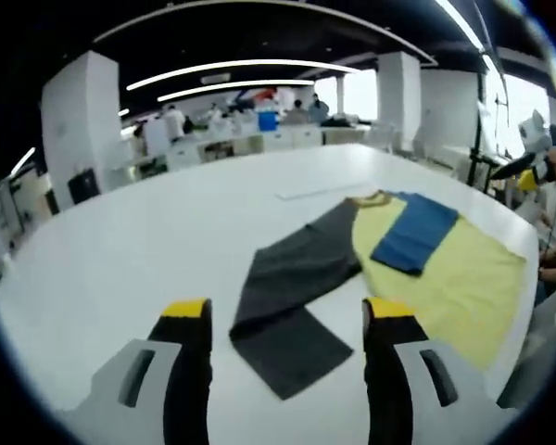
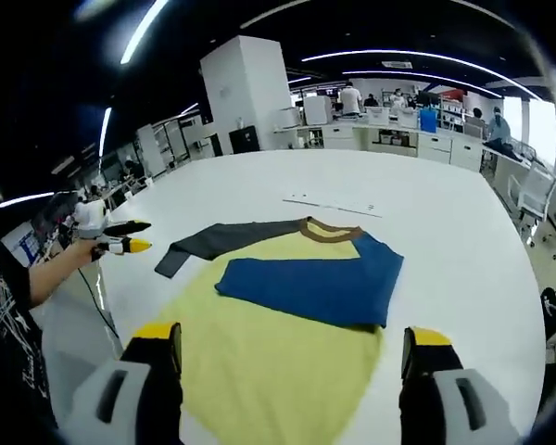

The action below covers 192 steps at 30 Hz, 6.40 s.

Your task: Fold the garment on the visible template until the final outline fits inside the template.

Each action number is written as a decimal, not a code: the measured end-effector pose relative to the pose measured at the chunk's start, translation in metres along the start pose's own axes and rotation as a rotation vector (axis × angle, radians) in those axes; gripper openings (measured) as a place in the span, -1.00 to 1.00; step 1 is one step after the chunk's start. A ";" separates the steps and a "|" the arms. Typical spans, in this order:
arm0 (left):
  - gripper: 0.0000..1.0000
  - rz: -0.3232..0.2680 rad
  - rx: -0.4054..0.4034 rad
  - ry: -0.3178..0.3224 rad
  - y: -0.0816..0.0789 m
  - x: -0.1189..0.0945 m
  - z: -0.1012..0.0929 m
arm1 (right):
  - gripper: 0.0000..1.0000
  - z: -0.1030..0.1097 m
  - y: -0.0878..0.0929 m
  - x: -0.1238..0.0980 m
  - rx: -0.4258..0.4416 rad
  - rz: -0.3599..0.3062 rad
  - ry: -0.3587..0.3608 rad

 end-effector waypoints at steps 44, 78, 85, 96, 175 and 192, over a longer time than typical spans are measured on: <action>-1.00 0.189 0.003 -0.140 0.044 0.065 0.040 | 0.80 0.005 0.010 0.000 0.083 -0.063 0.061; -1.00 0.000 -0.088 -0.123 -0.026 0.058 -0.009 | 0.84 0.006 0.020 -0.006 0.064 -0.038 0.024; -1.00 -0.028 -0.086 -0.087 -0.044 0.068 -0.031 | 0.84 0.006 0.024 -0.007 0.063 -0.038 0.021; -1.00 -0.074 -0.064 0.001 -0.073 0.094 -0.071 | 0.84 0.009 0.029 -0.005 0.062 -0.029 0.007; -0.05 0.054 0.145 0.462 -0.032 0.135 -0.247 | 0.84 0.012 0.050 -0.003 0.099 0.041 0.003; 0.89 -0.007 0.149 0.418 -0.042 0.109 -0.211 | 0.87 0.018 0.040 0.005 0.027 0.031 -0.022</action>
Point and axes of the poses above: the point that each gripper's makers call its tool centre point, and the gripper's own axes: x roughly forward along the fingers, z roughly to its left, y roughly out of its underside, the point moved 7 cm from there along -x, roughly backward along the fingers, and after that the axes turned 3 degrees about -x, right-handed, at the moved point
